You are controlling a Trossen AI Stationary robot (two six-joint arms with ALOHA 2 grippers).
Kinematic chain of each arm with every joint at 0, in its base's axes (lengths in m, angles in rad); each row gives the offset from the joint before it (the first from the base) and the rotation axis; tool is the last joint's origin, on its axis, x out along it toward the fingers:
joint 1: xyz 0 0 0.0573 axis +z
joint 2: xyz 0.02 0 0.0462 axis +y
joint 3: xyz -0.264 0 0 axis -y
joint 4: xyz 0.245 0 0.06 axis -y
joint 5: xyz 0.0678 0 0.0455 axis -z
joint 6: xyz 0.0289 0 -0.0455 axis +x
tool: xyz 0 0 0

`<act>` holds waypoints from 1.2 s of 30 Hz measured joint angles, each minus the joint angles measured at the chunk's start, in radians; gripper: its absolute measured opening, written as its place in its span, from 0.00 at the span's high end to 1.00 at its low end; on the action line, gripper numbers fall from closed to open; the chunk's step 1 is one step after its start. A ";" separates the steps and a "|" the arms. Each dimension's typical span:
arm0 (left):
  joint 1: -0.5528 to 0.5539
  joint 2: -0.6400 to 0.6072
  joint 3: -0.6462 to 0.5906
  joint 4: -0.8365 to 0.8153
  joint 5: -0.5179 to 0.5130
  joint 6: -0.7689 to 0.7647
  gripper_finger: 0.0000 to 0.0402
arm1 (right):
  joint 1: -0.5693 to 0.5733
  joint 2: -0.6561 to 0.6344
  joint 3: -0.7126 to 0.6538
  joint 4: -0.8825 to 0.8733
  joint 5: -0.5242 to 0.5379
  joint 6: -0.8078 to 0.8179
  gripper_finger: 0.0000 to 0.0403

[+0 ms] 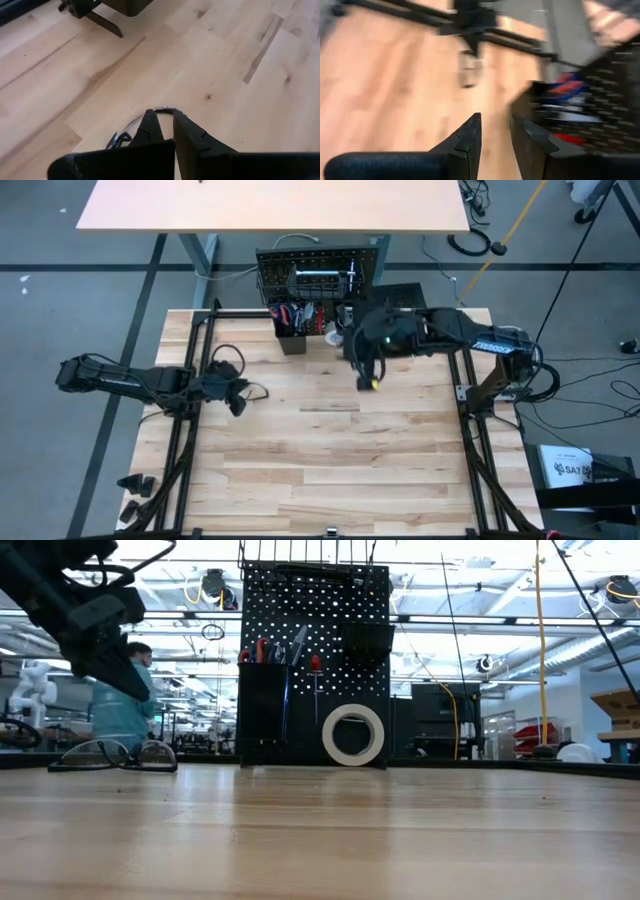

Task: Hang tools onto peg board
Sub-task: Put the eye glasses on the black basket on the peg board

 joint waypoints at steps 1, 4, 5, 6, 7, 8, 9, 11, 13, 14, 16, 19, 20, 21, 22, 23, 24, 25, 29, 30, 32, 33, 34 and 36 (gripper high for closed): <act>0.000 0.004 0.000 -0.001 0.000 0.001 1.00 | 0.014 0.000 -0.004 -0.014 -0.033 0.012 0.77; 0.000 0.031 0.000 -0.002 0.015 0.026 1.00 | 0.057 0.000 -0.048 -0.020 -0.093 0.025 0.77; 0.000 0.045 0.000 -0.002 0.027 0.029 1.00 | 0.072 0.000 -0.070 -0.019 -0.096 0.026 0.77; 0.000 0.061 0.000 -0.002 0.035 0.029 0.99 | 0.085 0.000 -0.095 -0.015 -0.095 0.029 0.77; 0.000 0.079 0.000 -0.005 0.040 0.029 0.98 | 0.097 0.000 -0.120 -0.006 -0.095 0.035 0.77; 0.000 0.101 0.000 -0.011 0.047 0.029 0.96 | 0.107 0.000 -0.147 0.002 -0.095 0.040 0.77; 0.000 0.124 0.000 -0.019 0.045 0.021 0.94 | 0.116 -0.001 -0.175 0.008 -0.095 0.045 0.77; 0.000 0.174 0.000 -0.026 0.004 -0.025 0.88 | 0.129 -0.001 -0.239 0.033 -0.094 0.052 0.77; 0.001 0.223 0.000 -0.034 -0.065 -0.060 0.81 | 0.137 -0.006 -0.307 0.076 -0.094 0.055 0.77; 0.001 0.245 0.000 -0.034 -0.093 -0.070 0.78 | 0.138 -0.013 -0.342 0.099 -0.094 0.055 0.77; 0.002 0.282 0.000 -0.033 -0.116 -0.081 0.71 | 0.138 -0.040 -0.413 0.137 -0.094 0.054 0.77; 0.002 0.324 0.000 -0.035 -0.118 -0.084 0.62 | 0.131 -0.107 -0.520 0.207 -0.093 0.064 0.77; 0.002 0.335 0.000 -0.036 -0.118 -0.084 0.60 | 0.127 -0.135 -0.556 0.232 -0.094 0.070 0.77; 0.005 0.345 0.000 -0.037 -0.116 -0.086 0.59 | 0.123 -0.166 -0.592 0.259 -0.093 0.077 0.77; 0.010 0.355 0.000 -0.041 -0.105 -0.087 0.57 | 0.121 -0.200 -0.629 0.289 -0.093 0.085 0.77; 0.019 0.365 0.000 -0.045 -0.090 -0.087 0.57 | 0.121 -0.232 -0.664 0.323 -0.093 0.093 0.77; 0.027 0.373 0.000 -0.049 -0.077 -0.087 0.56 | 0.121 -0.267 -0.700 0.357 -0.092 0.099 0.77; 0.035 0.382 0.000 -0.056 -0.067 -0.088 0.56 | 0.121 -0.299 -0.735 0.389 -0.091 0.103 0.77; 0.070 0.418 0.000 -0.073 -0.026 -0.088 0.56 | 0.122 -0.416 -0.868 0.515 -0.091 0.111 0.77; 0.081 0.428 0.000 -0.072 -0.002 -0.088 0.56 | 0.122 -0.440 -0.897 0.541 -0.091 0.122 0.77; 0.100 0.450 0.000 -0.066 0.055 -0.087 0.56 | 0.122 -0.481 -0.949 0.572 -0.090 0.145 0.77; 0.108 0.463 0.000 -0.067 0.076 -0.087 0.56 | 0.122 -0.497 -0.971 0.580 -0.090 0.156 0.77; 0.115 0.477 0.000 -0.066 0.096 -0.087 0.56 | 0.122 -0.510 -0.991 0.588 -0.089 0.167 0.77; 0.122 0.501 0.001 -0.058 0.124 -0.086 0.56 | 0.123 -0.529 -1.025 0.594 -0.089 0.195 0.77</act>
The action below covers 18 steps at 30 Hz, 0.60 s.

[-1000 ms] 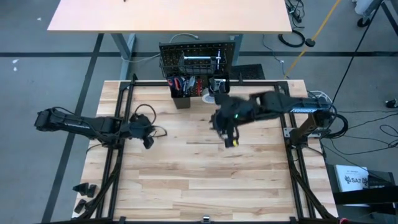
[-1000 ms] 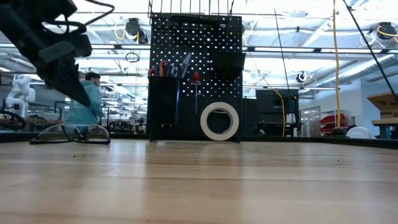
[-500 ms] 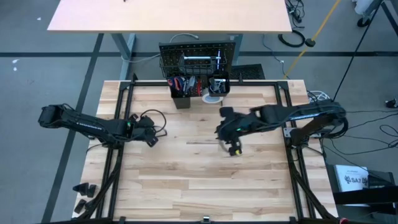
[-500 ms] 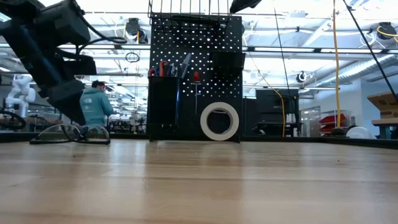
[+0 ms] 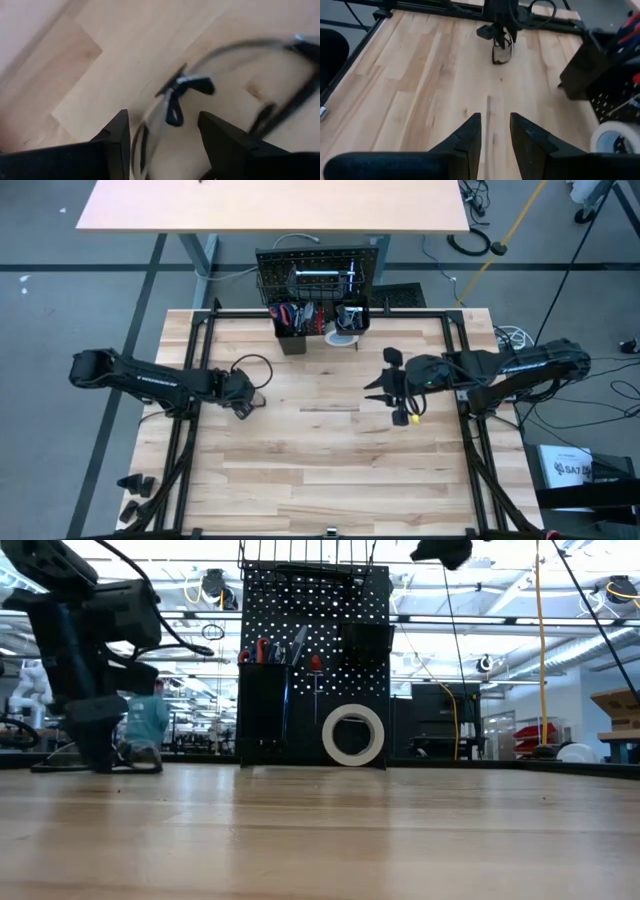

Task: Hang tools onto peg board
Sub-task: Put the eye glasses on the black basket on the peg board

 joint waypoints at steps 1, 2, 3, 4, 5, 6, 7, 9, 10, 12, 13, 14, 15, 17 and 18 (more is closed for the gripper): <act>0.003 0.011 0.002 0.012 0.010 0.005 0.56 | 0.002 -0.008 -0.016 0.004 0.000 0.015 0.77; 0.003 0.019 0.003 0.020 0.016 0.006 0.57 | 0.006 -0.014 -0.032 0.010 0.001 0.030 0.77; 0.002 0.027 0.003 0.030 0.020 0.008 0.58 | 0.009 -0.020 -0.047 0.017 0.001 0.043 0.77; 0.000 0.031 0.002 0.043 0.024 0.015 0.60 | 0.012 -0.023 -0.062 0.024 0.000 0.055 0.77; -0.003 0.032 0.002 0.058 0.029 0.026 0.63 | 0.016 -0.024 -0.076 0.032 0.000 0.068 0.77; -0.006 0.032 0.003 0.072 0.035 0.031 0.66 | 0.019 -0.024 -0.087 0.042 0.000 0.079 0.77; -0.009 0.032 0.005 0.079 0.039 0.035 0.71 | 0.023 -0.023 -0.096 0.049 0.001 0.089 0.77; -0.016 0.034 0.016 0.089 0.056 0.037 0.81 | 0.029 -0.023 -0.112 0.068 0.001 0.110 0.77; -0.020 0.034 0.022 0.105 0.075 0.051 0.86 | 0.031 -0.023 -0.118 0.080 0.001 0.119 0.77; -0.026 0.033 0.030 0.135 0.107 0.073 0.96 | 0.037 -0.023 -0.132 0.121 0.001 0.133 0.77; -0.029 0.034 0.030 0.154 0.118 0.081 0.97 | 0.041 -0.023 -0.139 0.150 0.001 0.139 0.77; -0.035 0.034 0.030 0.185 0.125 0.089 0.98 | 0.045 -0.023 -0.150 0.195 0.002 0.146 0.77; -0.041 0.034 0.030 0.226 0.128 0.102 0.98 | 0.049 -0.018 -0.165 0.258 0.002 0.155 0.77; -0.055 0.033 0.030 0.323 0.132 0.123 0.99 | 0.056 -0.002 -0.199 0.380 0.001 0.184 0.77; -0.062 0.033 0.030 0.378 0.134 0.138 0.99 | 0.059 0.012 -0.215 0.430 0.001 0.200 0.77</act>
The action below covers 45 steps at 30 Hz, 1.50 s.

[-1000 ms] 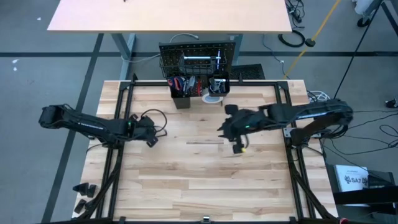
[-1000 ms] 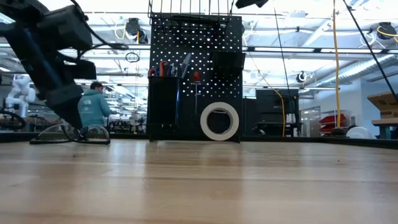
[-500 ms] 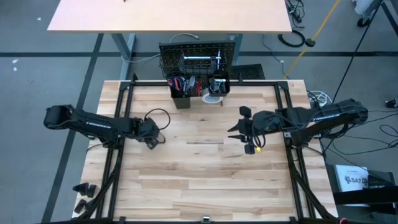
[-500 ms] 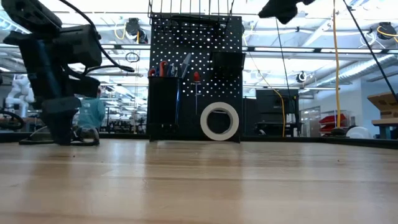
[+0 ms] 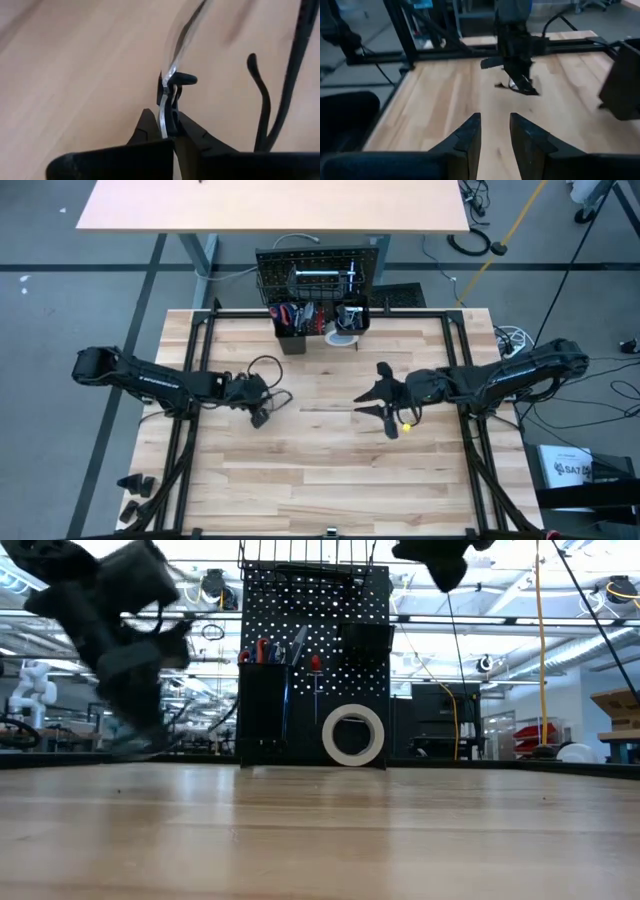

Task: Hang tools onto peg board
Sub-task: Put the eye glasses on the black basket on the peg board

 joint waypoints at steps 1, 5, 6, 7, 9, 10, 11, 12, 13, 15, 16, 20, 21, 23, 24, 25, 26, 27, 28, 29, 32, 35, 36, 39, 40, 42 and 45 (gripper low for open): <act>-0.006 0.000 0.000 0.064 0.007 0.015 1.00 | 0.003 0.015 -0.013 0.044 0.000 0.013 0.77; -0.011 0.000 0.000 0.320 0.100 0.076 1.00 | 0.029 0.095 -0.028 0.165 -0.002 -0.008 0.77; -0.011 0.000 0.000 0.378 0.127 0.080 1.00 | 0.039 0.120 -0.028 0.204 -0.006 -0.028 0.77; -0.011 0.000 0.000 0.432 0.149 0.076 1.00 | 0.051 0.147 -0.026 0.248 -0.009 -0.059 0.77; -0.011 0.000 0.000 0.517 0.187 0.051 1.00 | 0.085 0.211 0.000 0.314 -0.027 -0.193 0.77; -0.010 0.000 0.000 0.553 0.198 0.031 1.00 | 0.108 0.245 0.023 0.332 -0.022 -0.302 0.77; -0.010 0.000 0.000 0.579 0.202 0.001 1.00 | 0.130 0.276 0.050 0.334 -0.005 -0.410 0.77; -0.008 0.000 0.000 0.593 0.204 -0.031 1.00 | 0.152 0.309 0.083 0.331 0.041 -0.510 0.77; -0.005 0.000 0.000 0.600 0.210 -0.061 1.00 | 0.172 0.340 0.121 0.332 0.111 -0.593 0.77; 0.004 0.000 0.000 0.595 0.225 -0.115 1.00 | 0.198 0.397 0.205 0.333 0.271 -0.729 0.77; 0.007 0.000 0.000 0.589 0.227 -0.135 1.00 | 0.206 0.424 0.248 0.331 0.344 -0.787 0.77; 0.006 0.000 0.000 0.555 0.215 -0.162 1.00 | 0.209 0.547 0.428 0.236 0.515 -0.974 0.77; 0.006 0.000 0.000 0.553 0.213 -0.162 1.00 | 0.209 0.577 0.478 0.174 0.539 -1.000 0.77; 0.006 0.000 0.000 0.543 0.212 -0.162 1.00 | 0.204 0.637 0.585 0.018 0.577 -1.026 0.77; 0.006 0.000 0.000 0.536 0.211 -0.163 1.00 | 0.201 0.668 0.642 -0.067 0.580 -1.026 0.77; 0.006 0.000 0.000 0.533 0.210 -0.163 1.00 | 0.197 0.695 0.700 -0.150 0.578 -1.017 0.77; 0.006 0.000 0.000 0.534 0.210 -0.163 1.00 | 0.193 0.723 0.756 -0.226 0.578 -0.999 0.77; 0.006 0.000 0.000 0.534 0.210 -0.163 1.00 | 0.188 0.752 0.818 -0.295 0.577 -0.975 0.77; 0.006 0.000 0.000 0.534 0.209 -0.163 1.00 | 0.182 0.776 0.878 -0.370 0.575 -0.953 0.77; 0.006 0.000 0.000 0.534 0.209 -0.164 1.00 | 0.175 0.798 0.935 -0.446 0.574 -0.932 0.77; 0.006 0.000 0.000 0.534 0.210 -0.173 1.00 | 0.146 0.859 1.072 -0.606 0.555 -0.898 0.77; 0.006 0.000 0.000 0.528 0.215 -0.190 1.00 | 0.114 0.909 1.148 -0.708 0.511 -0.901 0.77; 0.005 0.000 0.000 0.524 0.215 -0.190 1.00 | 0.105 0.922 1.164 -0.731 0.506 -0.909 0.77; 0.004 0.000 0.000 0.509 0.217 -0.190 1.00 | 0.083 0.946 1.179 -0.755 0.503 -0.955 0.77; 0.004 0.000 0.000 0.505 0.217 -0.190 1.00 | 0.076 0.954 1.180 -0.754 0.503 -0.973 0.77; 0.004 -0.001 0.000 0.498 0.217 -0.190 1.00 | 0.065 0.971 1.180 -0.751 0.504 -0.999 0.77; 0.005 -0.001 0.000 0.465 0.218 -0.190 1.00 | 0.050 0.979 1.177 -0.769 0.503 -1.021 0.77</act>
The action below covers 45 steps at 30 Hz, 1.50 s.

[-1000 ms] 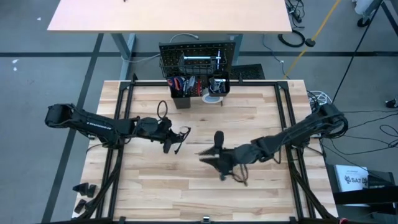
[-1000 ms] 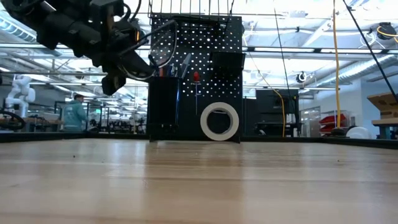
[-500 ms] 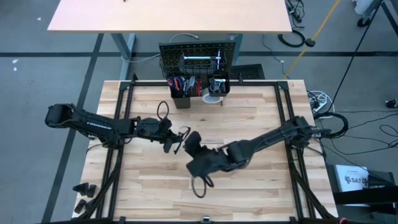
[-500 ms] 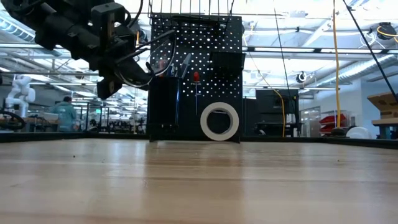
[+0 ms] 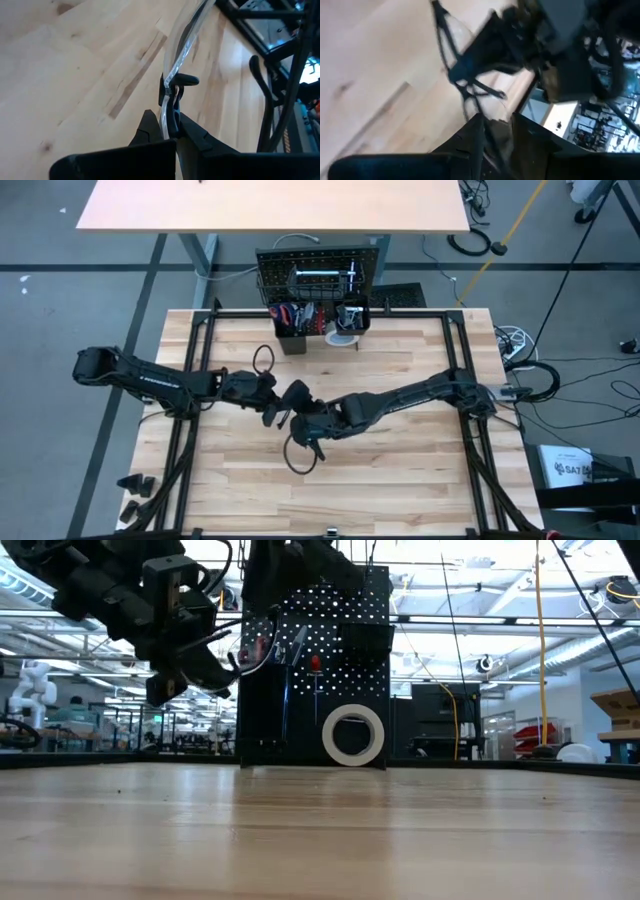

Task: Hang tools onto peg board
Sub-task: Put the eye glasses on the black basket on the peg board

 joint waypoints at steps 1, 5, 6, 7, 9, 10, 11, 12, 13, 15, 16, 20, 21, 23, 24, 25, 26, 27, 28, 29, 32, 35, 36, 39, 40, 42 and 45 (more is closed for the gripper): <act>0.000 0.000 0.000 -0.010 0.000 0.000 1.00 | -0.006 0.000 0.000 0.002 0.002 -0.006 0.77; 0.000 0.000 0.000 -0.029 0.000 -0.001 1.00 | -0.027 0.004 0.001 -0.015 0.020 -0.015 0.77; 0.001 0.000 0.000 -0.029 0.000 -0.001 1.00 | -0.033 0.004 0.001 -0.022 0.011 -0.013 0.77; 0.001 0.000 0.000 -0.029 0.000 -0.001 1.00 | -0.038 0.004 0.001 -0.028 0.001 -0.009 0.77; 0.001 0.000 0.000 -0.029 0.005 -0.001 1.00 | -0.048 0.004 0.001 -0.038 -0.026 0.003 0.77; 0.001 0.000 0.000 -0.030 0.005 -0.001 1.00 | -0.053 0.004 0.001 -0.043 -0.037 0.007 0.77; 0.001 0.001 0.000 -0.031 0.005 -0.001 1.00 | -0.055 0.004 0.001 -0.046 -0.041 0.008 0.77; 0.001 0.001 0.000 -0.031 0.005 -0.001 1.00 | -0.056 0.004 0.001 -0.046 -0.045 0.011 0.77; 0.001 0.001 0.000 -0.031 0.006 0.000 1.00 | -0.056 0.004 0.001 -0.050 -0.054 0.015 0.77; 0.000 0.001 0.000 -0.037 0.009 0.007 1.00 | -0.055 0.004 0.001 -0.056 -0.066 0.018 0.77; 0.000 0.001 0.000 -0.037 0.011 0.007 1.00 | -0.052 0.004 0.001 -0.061 -0.066 0.018 0.77; 0.000 0.000 0.000 -0.057 0.016 0.017 1.00 | -0.039 0.004 0.000 -0.069 -0.064 0.015 0.77; 0.000 0.000 0.000 -0.060 0.016 0.027 1.00 | -0.035 0.004 0.000 -0.070 -0.064 0.015 0.77; 0.000 0.000 0.000 -0.058 0.016 0.028 1.00 | -0.028 0.004 0.000 -0.068 -0.060 0.011 0.77; 0.000 0.000 0.000 -0.058 0.016 0.028 1.00 | -0.027 0.004 0.000 -0.068 -0.056 0.009 0.77; 0.000 0.000 0.000 -0.058 0.016 0.028 1.00 | -0.026 0.004 0.000 -0.067 -0.055 0.009 0.77; 0.000 0.000 0.000 -0.058 0.016 0.028 1.00 | -0.026 0.004 0.000 -0.067 -0.056 0.009 0.77; 0.000 0.000 0.000 -0.058 0.016 0.028 1.00 | -0.028 0.004 0.000 -0.067 -0.055 0.009 0.77; 0.000 0.000 0.000 -0.058 0.016 0.028 1.00 | -0.032 0.004 0.000 -0.067 -0.056 0.009 0.77; 0.000 0.000 0.000 -0.058 0.015 0.028 1.00 | -0.038 0.004 0.000 -0.066 -0.055 0.008 0.77; 0.000 0.000 0.000 -0.058 0.015 0.028 1.00 | -0.051 0.004 0.000 -0.060 -0.056 -0.003 0.77; 0.000 0.000 0.000 -0.058 0.015 0.028 1.00 | -0.055 0.004 0.000 -0.058 -0.061 -0.010 0.77; 0.000 0.000 0.000 -0.058 0.015 0.028 1.00 | -0.056 0.004 0.000 -0.058 -0.063 -0.011 0.77; 0.000 0.000 0.000 -0.058 0.015 0.028 1.00 | -0.055 0.004 0.000 -0.058 -0.072 -0.010 0.77; 0.000 0.000 0.000 -0.058 0.016 0.028 1.00 | -0.056 0.004 0.000 -0.058 -0.089 -0.009 0.77; 0.000 0.000 0.000 -0.058 0.021 0.028 1.00 | -0.057 0.004 0.000 -0.053 -0.124 -0.009 0.77; 0.000 0.000 0.000 -0.058 0.023 0.028 1.00 | -0.057 0.013 0.000 -0.037 -0.117 -0.011 0.77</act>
